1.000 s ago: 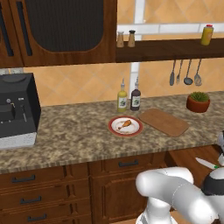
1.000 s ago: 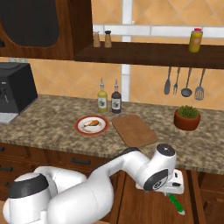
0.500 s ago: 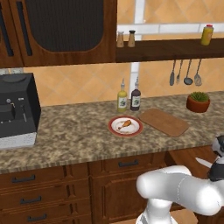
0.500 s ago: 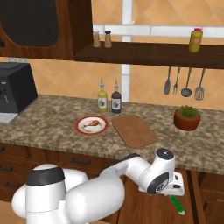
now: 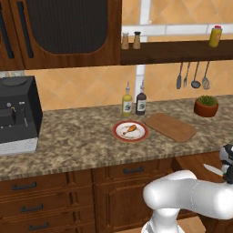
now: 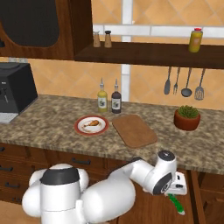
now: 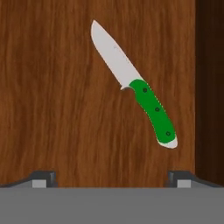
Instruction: Pick up the knife from the drawer and place it on the cutting board. Then place the meat from the plate to the cutting board.
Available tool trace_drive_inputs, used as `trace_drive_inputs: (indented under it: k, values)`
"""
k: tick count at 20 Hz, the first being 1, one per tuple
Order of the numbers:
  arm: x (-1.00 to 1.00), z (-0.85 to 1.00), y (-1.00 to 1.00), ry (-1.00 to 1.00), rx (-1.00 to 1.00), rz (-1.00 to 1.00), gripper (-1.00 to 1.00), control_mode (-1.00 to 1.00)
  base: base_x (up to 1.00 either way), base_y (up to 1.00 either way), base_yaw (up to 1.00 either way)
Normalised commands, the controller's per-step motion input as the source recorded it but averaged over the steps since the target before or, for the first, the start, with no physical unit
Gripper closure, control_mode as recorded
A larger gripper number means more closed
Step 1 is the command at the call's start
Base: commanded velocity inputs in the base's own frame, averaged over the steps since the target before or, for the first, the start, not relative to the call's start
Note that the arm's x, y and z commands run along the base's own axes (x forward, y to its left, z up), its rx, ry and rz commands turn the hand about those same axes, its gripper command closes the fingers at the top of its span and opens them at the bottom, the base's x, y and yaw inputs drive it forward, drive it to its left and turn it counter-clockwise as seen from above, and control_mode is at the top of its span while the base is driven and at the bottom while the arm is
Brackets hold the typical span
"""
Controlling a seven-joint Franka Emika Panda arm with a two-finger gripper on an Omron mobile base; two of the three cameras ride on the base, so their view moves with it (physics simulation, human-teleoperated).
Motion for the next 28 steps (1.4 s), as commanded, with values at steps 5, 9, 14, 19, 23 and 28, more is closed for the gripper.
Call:
trace_drive_inputs:
  k: [5, 9, 14, 19, 23, 28]
  values:
    - [0.14, -0.33, -0.32, 0.0, 0.0, 0.0, -1.0, -1.0, 0.0, 0.0, 0.0]
    - [0.33, -0.07, -0.38, 0.0, 0.0, 0.0, -1.0, -1.0, 0.0, 0.0, 0.0]
    - [0.13, -0.21, -0.12, 0.01, 0.0, 0.0, -1.0, -1.0, 0.0, 0.0, 0.0]
    - [0.01, -0.45, -0.02, 0.02, 0.0, 0.0, -1.0, -1.0, 0.0, 0.0, 0.0]
    - [0.0, -0.26, -0.03, 0.0, 0.0, 0.0, -1.0, -1.0, 0.0, 0.0, 0.0]
    - [0.01, -0.27, -0.13, 0.0, 0.0, 0.0, -1.0, -1.0, 0.0, 0.0, 0.0]
